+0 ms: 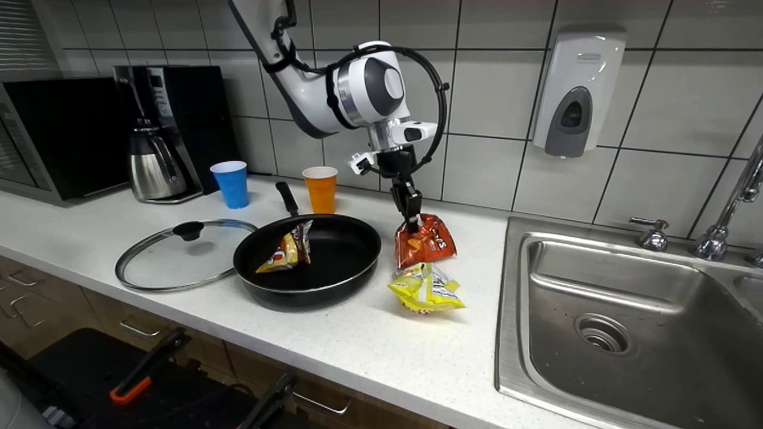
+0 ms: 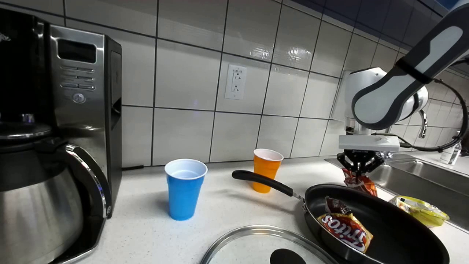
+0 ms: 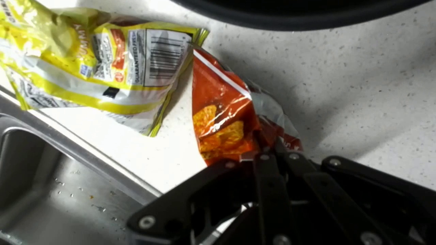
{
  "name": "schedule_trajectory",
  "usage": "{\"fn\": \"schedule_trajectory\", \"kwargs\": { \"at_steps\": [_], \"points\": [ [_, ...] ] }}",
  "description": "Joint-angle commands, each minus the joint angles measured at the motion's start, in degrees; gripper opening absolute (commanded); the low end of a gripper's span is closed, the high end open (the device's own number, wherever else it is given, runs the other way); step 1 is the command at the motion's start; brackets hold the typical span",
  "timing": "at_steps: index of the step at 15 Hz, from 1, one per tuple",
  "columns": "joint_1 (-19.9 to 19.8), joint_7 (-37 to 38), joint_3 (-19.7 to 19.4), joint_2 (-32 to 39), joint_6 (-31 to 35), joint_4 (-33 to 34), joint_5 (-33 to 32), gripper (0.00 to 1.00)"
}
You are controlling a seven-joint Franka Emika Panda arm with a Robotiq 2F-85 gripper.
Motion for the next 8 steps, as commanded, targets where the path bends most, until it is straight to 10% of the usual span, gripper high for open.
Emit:
{"fn": "schedule_trajectory", "kwargs": {
  "at_steps": [1, 8],
  "points": [
    [3.13, 3.68, -2.31, -5.05, -2.26, -2.18, -6.53, 0.00],
    [5.34, 5.54, -0.15, -12.63, -2.20, -6.36, -17.63, 0.00]
  ]
}}
